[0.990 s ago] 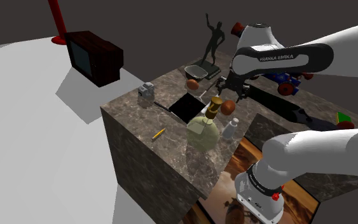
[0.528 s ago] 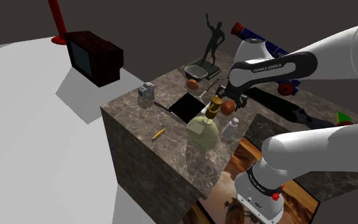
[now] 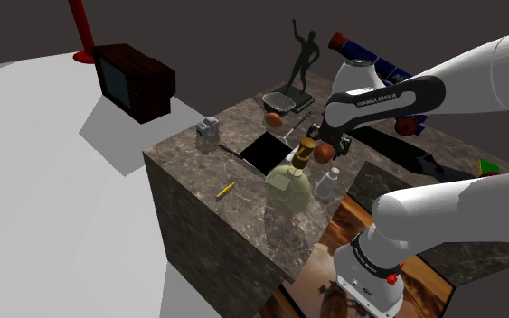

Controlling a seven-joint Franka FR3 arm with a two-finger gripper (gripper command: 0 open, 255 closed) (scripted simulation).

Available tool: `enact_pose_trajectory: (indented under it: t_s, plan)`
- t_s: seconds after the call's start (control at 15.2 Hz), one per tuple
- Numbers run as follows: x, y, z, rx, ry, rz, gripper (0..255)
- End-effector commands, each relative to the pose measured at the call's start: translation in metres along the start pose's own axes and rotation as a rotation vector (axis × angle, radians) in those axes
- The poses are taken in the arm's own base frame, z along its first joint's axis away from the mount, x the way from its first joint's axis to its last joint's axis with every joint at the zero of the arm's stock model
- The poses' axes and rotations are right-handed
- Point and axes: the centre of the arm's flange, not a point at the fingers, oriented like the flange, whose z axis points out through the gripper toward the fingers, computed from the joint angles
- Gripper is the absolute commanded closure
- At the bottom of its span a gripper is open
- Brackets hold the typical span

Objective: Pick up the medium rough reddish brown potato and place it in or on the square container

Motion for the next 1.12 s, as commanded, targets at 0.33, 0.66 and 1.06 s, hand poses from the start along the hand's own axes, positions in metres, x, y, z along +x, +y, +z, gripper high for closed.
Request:
enact_pose_trajectory:
  t_s: [0.33, 0.66, 1.06]
  plan:
    - [0.000, 0.000, 0.000, 0.000, 0.000, 0.000, 255]
    - [0.000, 0.000, 0.000, 0.000, 0.000, 0.000, 255]
    - [0.003, 0.002, -0.026, 0.000, 0.000, 0.000, 255]
